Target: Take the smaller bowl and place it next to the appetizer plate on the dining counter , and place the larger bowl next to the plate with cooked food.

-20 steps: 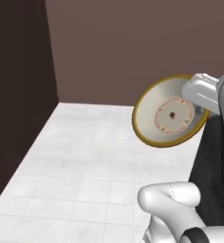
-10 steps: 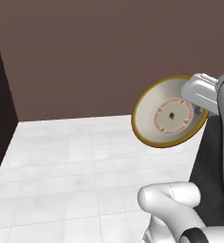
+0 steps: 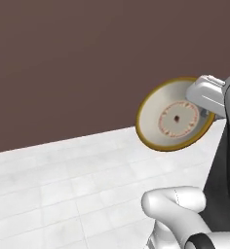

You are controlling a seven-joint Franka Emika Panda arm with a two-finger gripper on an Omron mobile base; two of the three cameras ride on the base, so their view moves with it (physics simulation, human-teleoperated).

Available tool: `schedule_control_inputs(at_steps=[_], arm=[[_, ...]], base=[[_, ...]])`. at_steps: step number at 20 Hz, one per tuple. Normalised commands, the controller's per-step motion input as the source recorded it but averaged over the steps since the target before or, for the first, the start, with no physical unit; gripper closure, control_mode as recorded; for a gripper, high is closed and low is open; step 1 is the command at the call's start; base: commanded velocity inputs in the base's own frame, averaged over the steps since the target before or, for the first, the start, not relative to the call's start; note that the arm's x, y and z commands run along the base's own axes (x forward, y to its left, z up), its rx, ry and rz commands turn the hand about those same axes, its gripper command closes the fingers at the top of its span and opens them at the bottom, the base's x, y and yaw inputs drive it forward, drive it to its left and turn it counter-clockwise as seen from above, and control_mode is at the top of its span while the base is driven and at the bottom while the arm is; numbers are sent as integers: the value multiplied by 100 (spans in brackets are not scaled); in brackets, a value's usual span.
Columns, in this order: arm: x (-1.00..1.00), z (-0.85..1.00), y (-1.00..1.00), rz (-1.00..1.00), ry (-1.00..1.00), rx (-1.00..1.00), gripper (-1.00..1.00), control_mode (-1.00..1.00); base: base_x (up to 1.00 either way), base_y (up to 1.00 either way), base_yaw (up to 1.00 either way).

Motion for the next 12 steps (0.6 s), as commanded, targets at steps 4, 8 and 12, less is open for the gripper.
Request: schedule_control_inputs(at_steps=[4, 8, 12], arm=[[0, 0, 0, 0, 0, 0, 100, 100], [0, 0, 0, 0, 0, 0, 100, 100], [0, 0, 0, 0, 0, 0, 100, 100]], base=[[100, 26, -37], [100, 23, -37], [100, 21, -40]])
